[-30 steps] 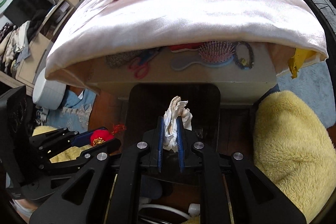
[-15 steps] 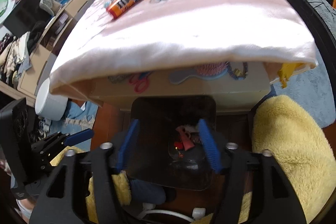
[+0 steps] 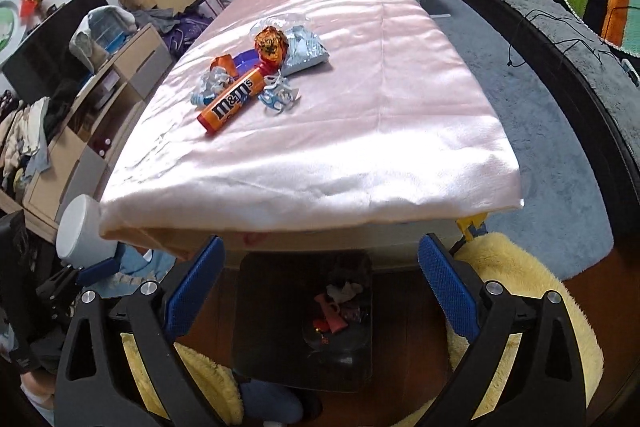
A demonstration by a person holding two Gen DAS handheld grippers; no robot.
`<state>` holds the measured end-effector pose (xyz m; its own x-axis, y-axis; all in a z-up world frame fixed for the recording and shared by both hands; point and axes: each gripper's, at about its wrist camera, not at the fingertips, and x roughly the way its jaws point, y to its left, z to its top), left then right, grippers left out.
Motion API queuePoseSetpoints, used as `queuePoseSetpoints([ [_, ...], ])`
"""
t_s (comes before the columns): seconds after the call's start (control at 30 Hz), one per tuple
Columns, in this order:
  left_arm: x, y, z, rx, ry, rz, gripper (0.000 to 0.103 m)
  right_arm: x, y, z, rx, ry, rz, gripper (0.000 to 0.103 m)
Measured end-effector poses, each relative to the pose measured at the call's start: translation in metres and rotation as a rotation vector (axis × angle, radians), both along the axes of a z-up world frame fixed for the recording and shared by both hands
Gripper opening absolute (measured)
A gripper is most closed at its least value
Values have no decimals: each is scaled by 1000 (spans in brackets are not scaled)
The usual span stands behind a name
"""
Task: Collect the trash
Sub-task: 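Raise both open tools back over the trash pile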
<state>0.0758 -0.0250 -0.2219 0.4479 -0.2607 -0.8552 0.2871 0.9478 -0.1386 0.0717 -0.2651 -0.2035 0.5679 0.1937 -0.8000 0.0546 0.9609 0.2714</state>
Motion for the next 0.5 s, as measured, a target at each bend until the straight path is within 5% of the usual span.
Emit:
queuePoseSetpoints([
  [0.5,59,-2,20,14,-43,2,95,62,6,9,-28,-40,13,97],
])
